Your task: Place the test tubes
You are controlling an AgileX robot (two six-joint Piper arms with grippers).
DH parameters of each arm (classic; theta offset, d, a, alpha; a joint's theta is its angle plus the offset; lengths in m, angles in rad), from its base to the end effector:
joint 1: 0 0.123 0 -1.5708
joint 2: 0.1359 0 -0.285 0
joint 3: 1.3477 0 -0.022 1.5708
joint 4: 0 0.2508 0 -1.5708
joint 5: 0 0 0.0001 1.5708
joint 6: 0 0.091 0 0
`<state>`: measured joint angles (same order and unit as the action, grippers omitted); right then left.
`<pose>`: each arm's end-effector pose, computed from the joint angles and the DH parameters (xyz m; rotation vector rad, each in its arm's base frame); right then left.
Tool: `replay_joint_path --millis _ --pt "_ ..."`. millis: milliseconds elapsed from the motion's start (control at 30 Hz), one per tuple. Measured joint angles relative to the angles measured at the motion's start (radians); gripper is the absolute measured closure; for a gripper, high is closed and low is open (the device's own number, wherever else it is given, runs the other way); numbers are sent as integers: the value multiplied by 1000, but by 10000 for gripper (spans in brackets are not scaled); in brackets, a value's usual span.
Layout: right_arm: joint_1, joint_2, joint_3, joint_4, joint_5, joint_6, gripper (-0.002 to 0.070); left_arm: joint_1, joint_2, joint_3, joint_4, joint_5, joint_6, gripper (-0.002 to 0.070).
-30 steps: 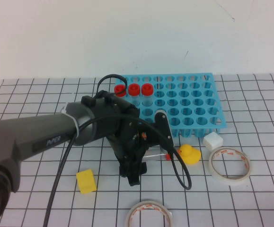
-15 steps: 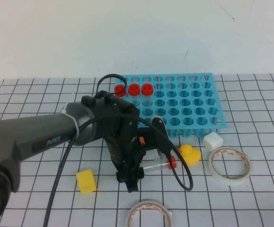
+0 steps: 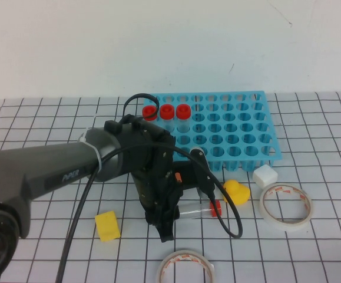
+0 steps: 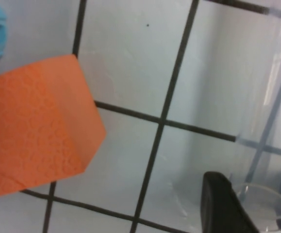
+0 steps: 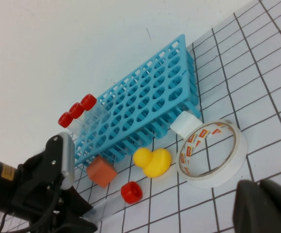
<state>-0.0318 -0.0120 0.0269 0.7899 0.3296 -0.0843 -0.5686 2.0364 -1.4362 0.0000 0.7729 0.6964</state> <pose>0.0537 0.0193 0.1838 0.4510 1.7203 0.6721 0.3506 -0.2240 0.1667 1.6891 2.3045 0.0262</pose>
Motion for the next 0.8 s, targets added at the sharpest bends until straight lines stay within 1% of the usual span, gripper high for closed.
replay_joint_path --millis 33,200,267,333,433,533,600,667,700,733,800 --pt "0 0 0 0 0 0 678 0 0 0 0 0 1 462" --pt "0 0 0 0 0 0 678 0 -44 4 -34 30 -42 463" --pt "0 0 0 0 0 0 678 4 -90 8 -82 58 -54 463" --pt "0 0 0 0 0 -2 678 17 -155 25 -160 67 -56 463" --pt "0 0 0 0 0 -2 678 46 -250 86 -300 64 -21 463" --pt "0 0 0 0 0 -2 678 70 -345 207 -444 22 42 463" --pt "0 0 0 0 2 -4 678 77 -415 309 -554 -34 96 463" --pt "0 0 0 0 2 -16 678 77 -478 398 -670 -80 186 463" --pt "0 0 0 5 4 -24 678 77 -512 465 -775 -106 249 463" --pt "0 0 0 15 6 -37 678 77 -545 510 -852 -127 305 463" --pt "0 0 0 52 10 -84 678 77 -608 618 -1065 -199 459 463"
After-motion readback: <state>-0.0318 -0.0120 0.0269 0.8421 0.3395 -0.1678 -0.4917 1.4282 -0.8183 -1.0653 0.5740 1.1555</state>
